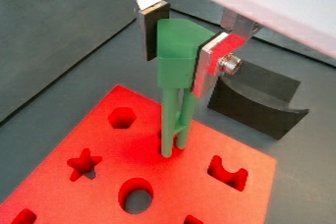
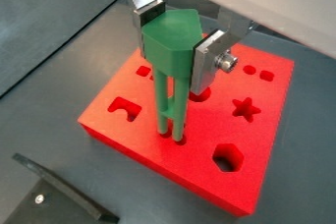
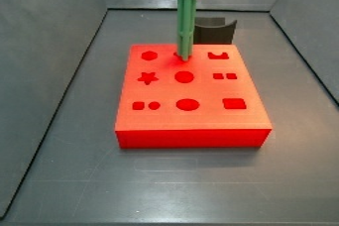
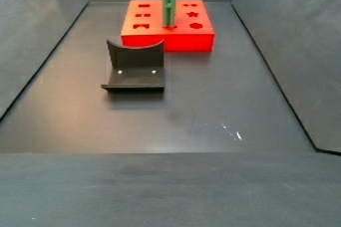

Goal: Insert the 3 prong object.

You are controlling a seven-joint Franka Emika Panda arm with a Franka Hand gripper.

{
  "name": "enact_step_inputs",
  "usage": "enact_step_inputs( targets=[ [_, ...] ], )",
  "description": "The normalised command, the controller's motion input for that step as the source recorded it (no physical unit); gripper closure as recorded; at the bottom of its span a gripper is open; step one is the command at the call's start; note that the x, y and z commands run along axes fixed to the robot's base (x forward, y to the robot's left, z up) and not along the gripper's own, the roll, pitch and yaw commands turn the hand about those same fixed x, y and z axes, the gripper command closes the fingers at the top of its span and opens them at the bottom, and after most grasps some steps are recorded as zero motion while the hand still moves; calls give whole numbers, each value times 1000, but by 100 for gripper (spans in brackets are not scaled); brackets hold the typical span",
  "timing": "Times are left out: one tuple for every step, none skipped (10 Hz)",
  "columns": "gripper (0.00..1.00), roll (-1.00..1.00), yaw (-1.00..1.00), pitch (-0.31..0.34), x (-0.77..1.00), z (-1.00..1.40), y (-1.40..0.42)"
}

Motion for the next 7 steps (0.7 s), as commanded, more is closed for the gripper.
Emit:
enact_step_inputs(
  targets=[
    [100, 1, -143, 143, -26, -243, 0],
    [100, 1, -51, 144, -240, -191, 143],
    [100, 0, -37, 80, -117, -140, 0],
    [100, 0, 0, 13, 0, -83, 0],
    [100, 0, 0, -4, 0, -89, 0],
    [100, 19, -189, 116, 843, -663, 0],
    [100, 24, -337, 107, 691, -754, 0]
  ],
)
